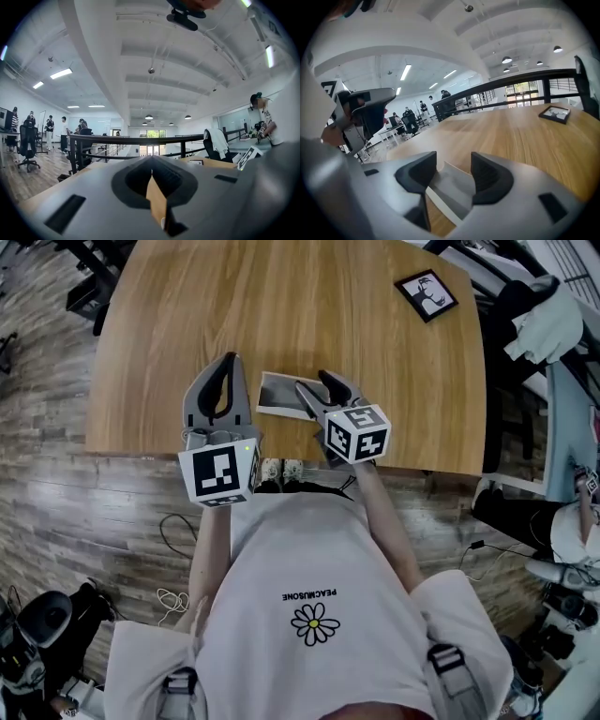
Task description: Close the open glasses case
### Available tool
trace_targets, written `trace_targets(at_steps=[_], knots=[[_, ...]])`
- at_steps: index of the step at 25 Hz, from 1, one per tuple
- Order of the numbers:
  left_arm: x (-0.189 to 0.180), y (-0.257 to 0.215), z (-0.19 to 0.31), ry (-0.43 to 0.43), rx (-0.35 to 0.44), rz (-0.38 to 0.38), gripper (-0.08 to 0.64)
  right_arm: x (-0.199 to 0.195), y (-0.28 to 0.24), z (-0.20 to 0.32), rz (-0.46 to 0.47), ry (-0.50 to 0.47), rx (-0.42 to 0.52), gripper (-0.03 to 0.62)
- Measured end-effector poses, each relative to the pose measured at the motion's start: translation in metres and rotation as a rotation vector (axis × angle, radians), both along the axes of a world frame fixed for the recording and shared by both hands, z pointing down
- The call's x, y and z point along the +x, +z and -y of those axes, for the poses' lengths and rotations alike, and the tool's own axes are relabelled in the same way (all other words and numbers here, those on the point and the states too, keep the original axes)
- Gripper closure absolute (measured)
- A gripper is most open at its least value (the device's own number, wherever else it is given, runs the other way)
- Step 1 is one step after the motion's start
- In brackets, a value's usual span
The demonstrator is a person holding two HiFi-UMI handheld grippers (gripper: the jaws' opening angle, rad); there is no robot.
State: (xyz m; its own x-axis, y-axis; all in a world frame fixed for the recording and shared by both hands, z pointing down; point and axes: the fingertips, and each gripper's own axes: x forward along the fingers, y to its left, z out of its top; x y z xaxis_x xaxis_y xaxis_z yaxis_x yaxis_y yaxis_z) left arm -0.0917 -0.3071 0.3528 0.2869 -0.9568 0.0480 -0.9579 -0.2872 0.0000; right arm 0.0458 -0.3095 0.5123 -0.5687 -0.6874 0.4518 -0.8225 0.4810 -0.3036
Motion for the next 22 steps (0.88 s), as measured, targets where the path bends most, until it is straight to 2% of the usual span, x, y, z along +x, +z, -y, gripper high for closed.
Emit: trace_targets(at_steps=[4, 10, 22], knots=[[-0.003, 0.005, 0.000, -0.008, -0.011, 0.000, 0.543, 0.006, 0.013, -0.001, -0.019, 0.014, -0.035, 0.377], [-0.003, 0.007, 0.002, -0.018, -0.014, 0.005, 0.543, 0.007, 0.023, -0.004, -0.068, -0.014, -0.046, 0.377], [0.002, 0.007, 0.000, -0.017, -0.010, 0.015, 0.543, 0.003, 0.021, -0.026, -0.053, -0.069, -0.056, 0.377]])
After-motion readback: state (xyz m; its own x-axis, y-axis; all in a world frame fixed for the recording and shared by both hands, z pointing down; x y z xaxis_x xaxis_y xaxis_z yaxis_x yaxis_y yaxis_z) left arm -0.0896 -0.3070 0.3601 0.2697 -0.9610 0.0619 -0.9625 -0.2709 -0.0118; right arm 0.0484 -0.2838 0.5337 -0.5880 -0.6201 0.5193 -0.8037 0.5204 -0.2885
